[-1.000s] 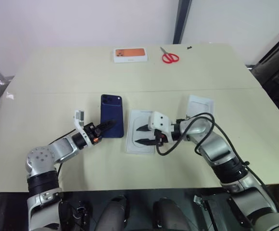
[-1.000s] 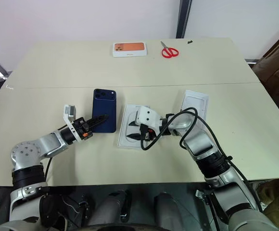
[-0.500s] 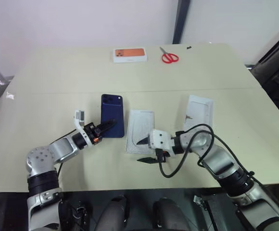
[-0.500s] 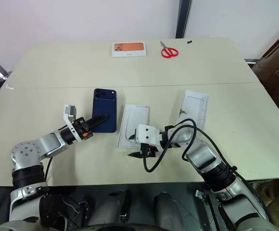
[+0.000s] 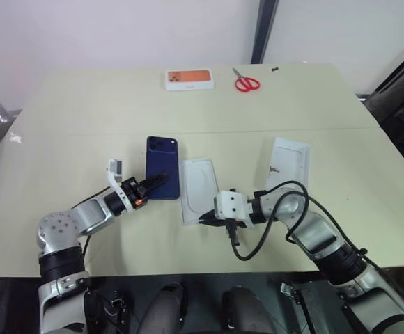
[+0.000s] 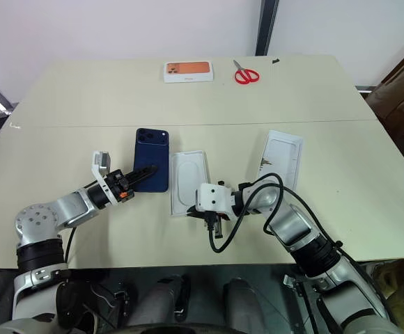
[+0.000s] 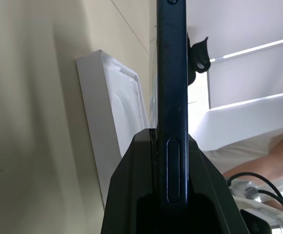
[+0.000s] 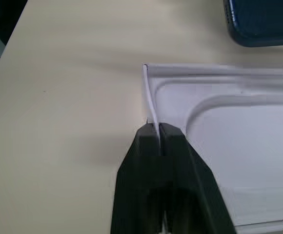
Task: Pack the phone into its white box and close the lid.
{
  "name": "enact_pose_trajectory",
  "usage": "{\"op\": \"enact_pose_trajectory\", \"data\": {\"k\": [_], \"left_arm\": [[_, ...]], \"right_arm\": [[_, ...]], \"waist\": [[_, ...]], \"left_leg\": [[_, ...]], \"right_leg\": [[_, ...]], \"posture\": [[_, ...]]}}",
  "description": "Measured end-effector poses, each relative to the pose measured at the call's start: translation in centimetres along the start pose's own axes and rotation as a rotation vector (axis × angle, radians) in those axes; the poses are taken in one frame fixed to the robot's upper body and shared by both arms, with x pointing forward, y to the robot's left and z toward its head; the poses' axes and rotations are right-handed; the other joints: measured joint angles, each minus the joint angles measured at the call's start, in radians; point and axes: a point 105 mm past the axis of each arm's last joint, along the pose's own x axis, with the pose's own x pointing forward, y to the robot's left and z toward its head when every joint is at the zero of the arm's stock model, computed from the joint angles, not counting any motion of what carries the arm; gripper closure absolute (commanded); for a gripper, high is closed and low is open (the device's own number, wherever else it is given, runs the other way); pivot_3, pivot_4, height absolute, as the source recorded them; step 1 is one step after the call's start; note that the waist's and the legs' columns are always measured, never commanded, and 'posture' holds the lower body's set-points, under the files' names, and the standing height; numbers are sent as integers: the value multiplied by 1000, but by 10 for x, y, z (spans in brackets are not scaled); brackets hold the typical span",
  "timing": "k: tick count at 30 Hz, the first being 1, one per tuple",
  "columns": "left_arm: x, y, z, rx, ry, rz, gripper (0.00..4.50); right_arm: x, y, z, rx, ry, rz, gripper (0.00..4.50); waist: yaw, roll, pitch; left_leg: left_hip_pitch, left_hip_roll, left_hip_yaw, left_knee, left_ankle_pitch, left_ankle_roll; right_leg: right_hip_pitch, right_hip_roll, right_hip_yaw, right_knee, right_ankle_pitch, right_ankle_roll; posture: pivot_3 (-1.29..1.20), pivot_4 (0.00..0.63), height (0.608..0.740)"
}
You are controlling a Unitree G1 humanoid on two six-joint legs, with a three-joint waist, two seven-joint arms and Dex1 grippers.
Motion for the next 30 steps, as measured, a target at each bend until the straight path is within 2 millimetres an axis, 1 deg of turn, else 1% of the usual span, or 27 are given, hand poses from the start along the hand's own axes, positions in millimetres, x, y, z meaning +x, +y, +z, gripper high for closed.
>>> {"op": "enact_pose_trajectory", "data": {"k": [5, 8, 14, 17, 19, 21, 24, 29, 30], "left_arm": [[0, 0, 0, 0, 1, 0, 4500], [1, 0, -2, 0, 8, 0, 4500], [1, 0, -2, 0, 8, 0, 4500], [1, 0, -2, 0, 8, 0, 4500], [2, 0, -2, -3, 9, -3, 4500], [3, 0, -3, -7, 9, -8, 4500], [3, 0, -4, -7, 10, -8, 4500], [5, -1, -5, -6, 16, -8, 4500], [5, -1, -5, -5, 16, -8, 4500]], "right_arm": [[0, 0, 0, 10, -6, 4, 4440], [-2, -3, -2, 21, -3, -16, 4440], [-20, -24, -10, 35, 25, -107, 4440], [-30, -29, -12, 34, 38, -138, 4440], [-34, -28, -14, 42, 39, -140, 4440], [-38, -22, -18, 45, 54, -134, 4440], [-38, -15, -20, 50, 57, -125, 4440], [-38, -14, -16, 49, 51, -136, 4440], [-38, -15, -16, 49, 49, -141, 4147]], "waist": [[0, 0, 0], [1, 0, 0], [1, 0, 0], [1, 0, 0], [1, 0, 0], [2, 0, 0], [1, 0, 0], [0, 0, 0], [1, 0, 0]], "left_leg": [[0, 0, 0, 0, 0, 0], [0, 0, 0, 0, 0, 0], [0, 0, 0, 0, 0, 0], [0, 0, 0, 0, 0, 0], [0, 0, 0, 0, 0, 0], [0, 0, 0, 0, 0, 0], [0, 0, 0, 0, 0, 0], [0, 0, 0, 0, 0, 0], [0, 0, 0, 0, 0, 0]], "right_leg": [[0, 0, 0, 0, 0, 0], [0, 0, 0, 0, 0, 0], [0, 0, 0, 0, 0, 0], [0, 0, 0, 0, 0, 0], [0, 0, 0, 0, 0, 0], [0, 0, 0, 0, 0, 0], [0, 0, 0, 0, 0, 0], [0, 0, 0, 0, 0, 0], [0, 0, 0, 0, 0, 0]], "posture": [[0, 150, 734], [0, 150, 734], [0, 150, 734], [0, 150, 734], [0, 150, 734], [0, 150, 734], [0, 150, 734], [0, 150, 734], [0, 150, 734]]}}
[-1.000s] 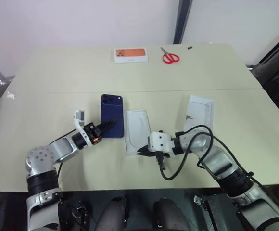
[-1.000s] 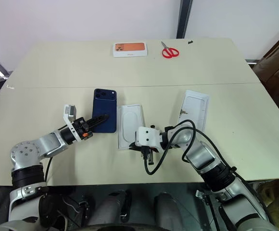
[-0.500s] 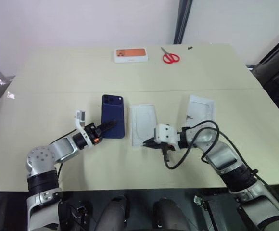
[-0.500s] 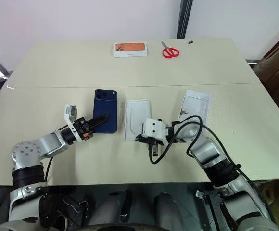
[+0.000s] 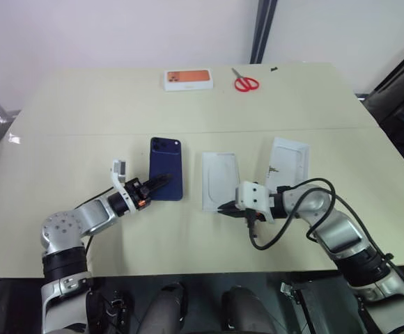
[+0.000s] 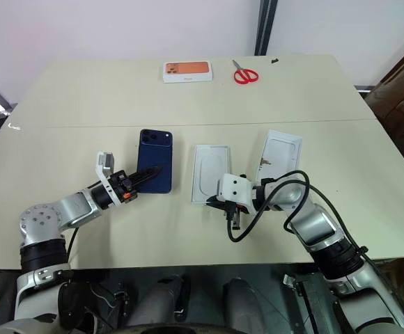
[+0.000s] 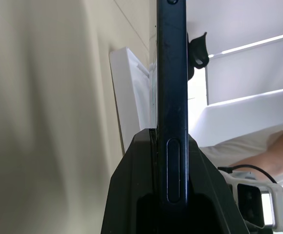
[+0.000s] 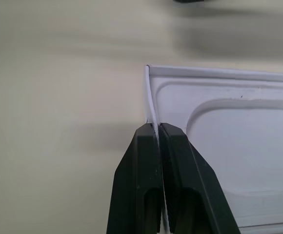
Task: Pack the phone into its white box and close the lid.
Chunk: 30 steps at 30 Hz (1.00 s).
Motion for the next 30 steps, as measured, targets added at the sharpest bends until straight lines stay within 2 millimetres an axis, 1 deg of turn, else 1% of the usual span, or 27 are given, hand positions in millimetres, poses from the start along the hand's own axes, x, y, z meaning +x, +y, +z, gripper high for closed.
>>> {"op": "enact_pose_trajectory", "data": {"k": [1, 2, 5, 8, 9, 11, 13, 14, 16, 17, 19, 21, 23, 25, 27, 30], "left_arm": [[1, 0, -1, 1, 3, 0, 4500], [2, 0, -2, -1, 7, -3, 4500], [7, -1, -5, -10, 14, -14, 4500], [12, -4, -6, -15, 16, -25, 4500], [14, -6, -7, -18, 16, -33, 4500], [21, -11, -7, -23, 13, -52, 4500], [27, -14, -8, -30, 8, -64, 4500], [32, -16, -9, -36, 5, -68, 4500], [41, -19, -12, -45, 3, -81, 4500], [45, -19, -13, -46, 4, -79, 4500], [51, -17, -19, -50, 17, -65, 4500], [59, -18, -25, -73, 31, -70, 4500], [69, -22, -31, -77, 54, -82, 4500], [76, -25, -34, -63, 75, -80, 4500], [79, -23, -40, -47, 104, -63, 4500], [83, -17, -49, -50, 141, -34, 4500]], "right_arm": [[1, 0, 0, 1, -3, -5, 3802], [1, -1, 2, 8, -12, -9, 3569], [0, -3, 5, 22, -38, -20, 2071], [-5, -7, 8, 42, -68, -36, 499], [-7, -9, 10, 46, -80, -45, 54], [-14, -16, 15, 61, -111, -72, 54], [-21, -27, 22, 57, -137, -109, 54], [-26, -34, 22, 56, -140, -135, 54], [-34, -45, 15, 68, -126, -180, 54], [-37, -48, 7, 74, -100, -201, 54], [-43, -52, -11, 92, -50, -231, 54], [-48, -53, -20, 105, -26, -245, 54], [-52, -56, -22, 91, -16, -260, 54], [-56, -58, -23, 81, -15, -278, 54], [-63, -61, -26, 83, -8, -302, 54], [-67, -62, -29, 85, -1, -314, 54]], "waist": [[0, 0, 0], [1, 0, 0], [2, 0, 0], [2, 0, 0], [2, 0, 0], [2, 0, 0], [1, 0, 0], [1, 0, 0], [4, 0, 0], [5, 0, 0], [4, 0, 0], [2, 0, 0], [1, -1, 0], [1, -1, 0], [0, 0, 0], [1, -1, 0]], "left_leg": [[0, 0, 0, 0, 0, 0], [0, 0, 0, 0, 0, 0], [0, 0, 0, 1, 0, 0], [0, 0, 0, 1, 0, 0], [0, 0, 0, 1, 0, 0], [0, 0, 0, 1, 0, 0], [0, 0, 0, 1, 0, 0], [0, 0, 0, 1, 0, 0], [0, 0, 0, 1, 0, 0], [0, 0, 0, 1, 0, 0], [0, 0, 1, 1, 0, 0], [0, 0, 1, 1, 0, 0], [0, 0, 1, 1, 0, 0], [0, 0, 1, 1, 0, 0], [0, 0, 1, 1, 0, 0], [0, 0, 1, 1, 0, 0]], "right_leg": [[0, 0, 0, 0, 0, 0], [0, 0, 0, 0, 0, 0], [1, 0, 0, 0, 0, 0], [1, 0, 0, 0, 0, 0], [1, 0, 0, 0, 0, 0], [1, 0, 0, 0, 0, 0], [1, 0, 0, 0, 0, 0], [1, 0, 0, 0, 0, 0], [1, 0, -1, 0, 0, 0], [1, 0, 0, 0, 0, 0], [1, 0, 0, 0, 0, 0], [1, 0, 0, 0, 0, 0], [1, 0, 0, 0, 0, 0], [1, 0, 0, 0, 0, 0], [1, 0, 0, 0, 0, 0], [1, 0, 0, 0, 0, 0]], "posture": [[0, 150, 734], [0, 150, 734], [0, 150, 734], [0, 150, 734], [0, 150, 734], [0, 150, 734], [0, 150, 734], [0, 150, 734], [0, 150, 734], [0, 150, 734], [0, 150, 734], [0, 150, 734], [0, 150, 734], [0, 150, 734], [0, 150, 734], [0, 150, 734]]}}
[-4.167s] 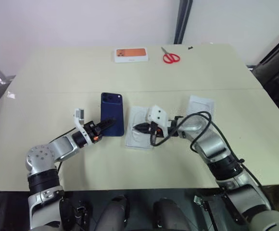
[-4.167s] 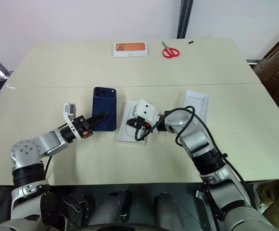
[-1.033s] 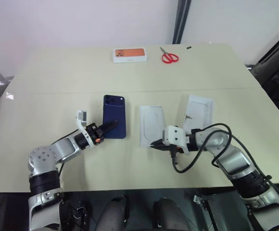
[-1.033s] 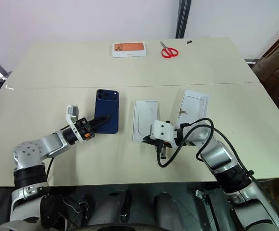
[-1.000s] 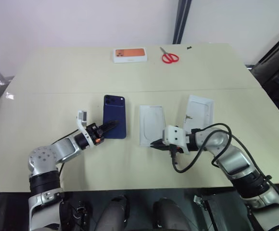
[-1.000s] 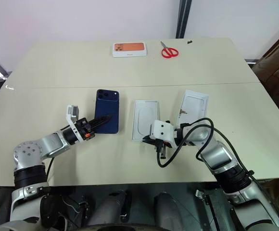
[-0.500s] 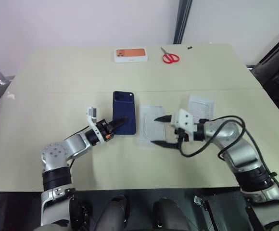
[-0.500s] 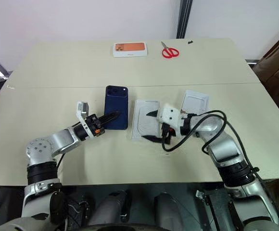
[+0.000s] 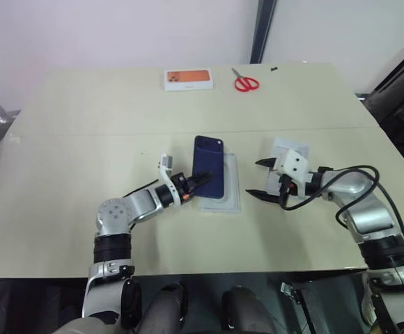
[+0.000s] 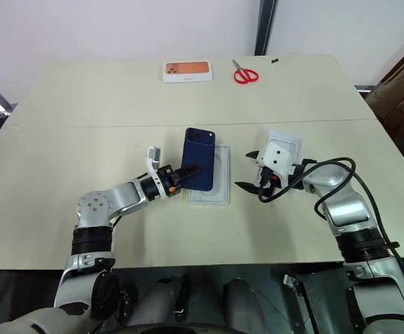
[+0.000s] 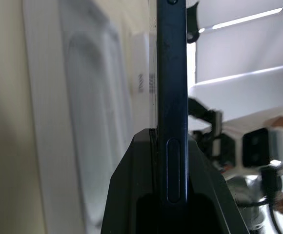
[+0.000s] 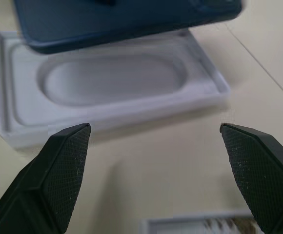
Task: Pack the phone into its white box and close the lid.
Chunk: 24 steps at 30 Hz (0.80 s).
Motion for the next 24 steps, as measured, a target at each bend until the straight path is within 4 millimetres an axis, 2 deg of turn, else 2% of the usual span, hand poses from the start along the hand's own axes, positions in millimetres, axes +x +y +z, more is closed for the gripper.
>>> {"op": "enact_pose_trajectory", "data": {"k": [5, 9, 14, 24], "left_arm": [[4, 3, -4, 6, 23, 9, 4500], [6, 1, -8, -14, 33, -15, 2661], [12, -15, -7, 21, 58, -71, 255], [1, -21, -9, 104, 116, -50, 255]], "right_arm": [[-3, -2, 1, 12, -16, -11, 54], [-4, -2, 2, 15, -23, -13, 0], [-3, -2, 2, 6, -24, -11, 0], [1, -4, 0, 3, -16, -14, 0]], "waist": [[1, 0, 0], [2, 0, 0], [1, 0, 0], [0, 1, 0]], "left_leg": [[0, 0, 0, 0, 0, 0], [0, 0, 0, 1, 0, 0], [0, 0, 0, 2, 0, 0], [0, 0, 0, 1, 0, 0]], "right_leg": [[0, 0, 0, 0, 0, 0], [1, 0, 0, 0, 0, 0], [1, 0, 0, 0, 0, 0], [1, 0, 0, 0, 0, 0]], "posture": [[0, 150, 734], [0, 150, 734], [0, 150, 734], [0, 150, 734]]}}
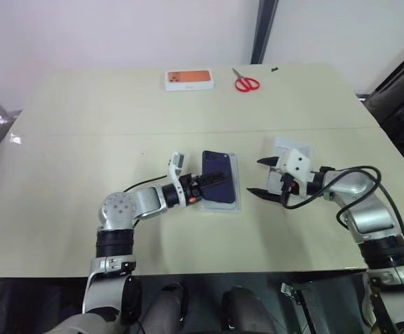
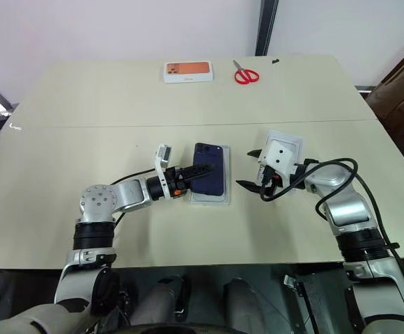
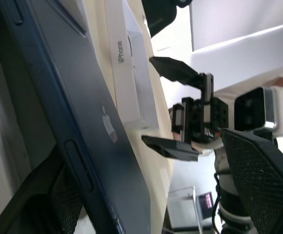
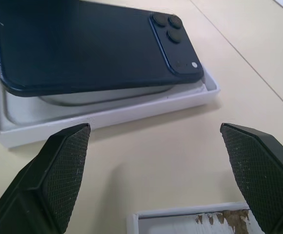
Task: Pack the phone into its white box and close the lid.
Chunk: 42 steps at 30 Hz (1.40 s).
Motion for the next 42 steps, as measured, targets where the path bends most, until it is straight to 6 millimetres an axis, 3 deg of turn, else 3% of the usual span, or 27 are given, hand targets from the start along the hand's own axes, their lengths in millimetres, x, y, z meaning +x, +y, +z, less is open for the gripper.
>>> {"op": "enact_pose_trajectory", "data": {"k": [17, 26, 29, 36, 42], "left_arm": [[-20, -1, 9, 101, 2, 52, 255], [-49, 7, 33, 187, -56, 136, 255], [-50, 8, 37, 202, -78, 137, 1068], [-47, 21, 45, 345, -83, 239, 4500], [-43, 45, 37, 477, 4, 360, 4500]], "right_arm": [[10, 2, 4, -27, -14, 18, 0], [10, 2, 4, -27, -13, 13, 0], [10, 2, 4, -22, -13, 12, 910], [13, 2, -4, -42, 24, -1, 4445], [22, 5, -16, -88, 88, -17, 4483]], "waist": [[0, 0, 0], [2, 0, 0], [1, 0, 0], [1, 0, 0], [0, 0, 0]], "left_leg": [[0, 0, 0, 0, 0, 0], [0, 0, 0, 0, 0, 0], [0, 0, 0, 0, 0, 0], [0, 0, 0, 0, 0, 0], [0, 0, 0, -1, 0, 0]], "right_leg": [[0, 0, 0, 0, 0, 0], [0, 0, 0, 0, 0, 0], [0, 0, 0, 0, 0, 0], [0, 0, 0, 0, 0, 0], [-1, 0, 0, 0, 0, 0]], "posture": [[0, 150, 734], [0, 150, 734], [0, 150, 734], [0, 150, 734], [0, 150, 734]]}}
